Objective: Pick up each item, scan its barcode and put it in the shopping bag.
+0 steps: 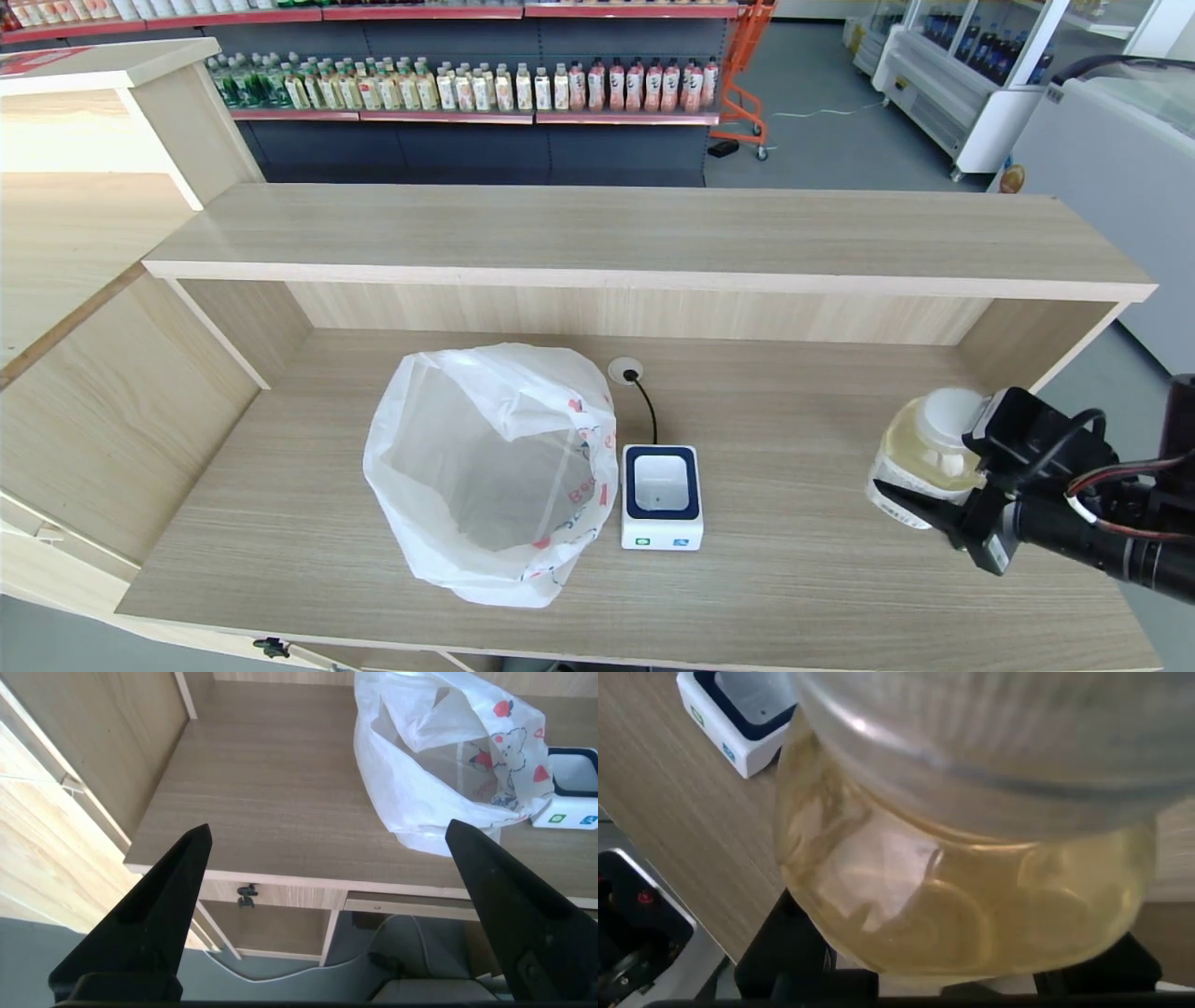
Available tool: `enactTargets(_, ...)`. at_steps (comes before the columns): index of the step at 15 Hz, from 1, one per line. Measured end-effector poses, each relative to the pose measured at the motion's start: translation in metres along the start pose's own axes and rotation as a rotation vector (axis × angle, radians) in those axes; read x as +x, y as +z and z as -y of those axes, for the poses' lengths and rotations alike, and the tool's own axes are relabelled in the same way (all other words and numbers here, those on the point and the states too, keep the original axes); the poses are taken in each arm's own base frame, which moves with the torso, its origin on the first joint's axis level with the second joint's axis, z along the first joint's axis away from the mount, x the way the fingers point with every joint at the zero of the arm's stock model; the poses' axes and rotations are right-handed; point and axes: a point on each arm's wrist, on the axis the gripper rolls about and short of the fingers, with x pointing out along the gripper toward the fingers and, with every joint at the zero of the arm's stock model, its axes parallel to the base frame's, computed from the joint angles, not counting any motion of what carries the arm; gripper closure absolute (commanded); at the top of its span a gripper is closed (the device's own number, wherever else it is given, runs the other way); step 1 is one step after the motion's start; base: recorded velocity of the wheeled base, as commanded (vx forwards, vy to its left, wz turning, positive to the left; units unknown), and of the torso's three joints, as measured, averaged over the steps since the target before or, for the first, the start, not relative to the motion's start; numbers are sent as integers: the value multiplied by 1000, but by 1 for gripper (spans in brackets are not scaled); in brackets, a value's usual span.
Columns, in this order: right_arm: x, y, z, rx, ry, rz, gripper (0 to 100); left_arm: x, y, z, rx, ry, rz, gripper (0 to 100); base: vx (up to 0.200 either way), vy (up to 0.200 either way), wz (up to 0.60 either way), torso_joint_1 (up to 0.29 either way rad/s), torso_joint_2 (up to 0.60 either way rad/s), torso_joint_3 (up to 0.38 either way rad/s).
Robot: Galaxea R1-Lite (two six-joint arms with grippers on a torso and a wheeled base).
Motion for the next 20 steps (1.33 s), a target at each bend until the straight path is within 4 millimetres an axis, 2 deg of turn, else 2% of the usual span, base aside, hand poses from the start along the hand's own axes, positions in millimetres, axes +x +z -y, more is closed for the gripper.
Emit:
enactTargets(4,0,5,12,-146,-63,30,100,0,0,0,0,0,0,0,0,0,0,0,0,0)
enactTargets(9,7,12,20,-185,-59,76,100,0,0,0,0,0,0,0,0,0,0,0,0,0)
enactTargets(13,11,14,17,-201,-14,114,100,0,0,0,1,1,0,0,0,0,0,0,0,0)
enactTargets(20,16,13,14,-183,79,187,100,0,0,0,-1,0,0,0,0,200,0,3,1,0)
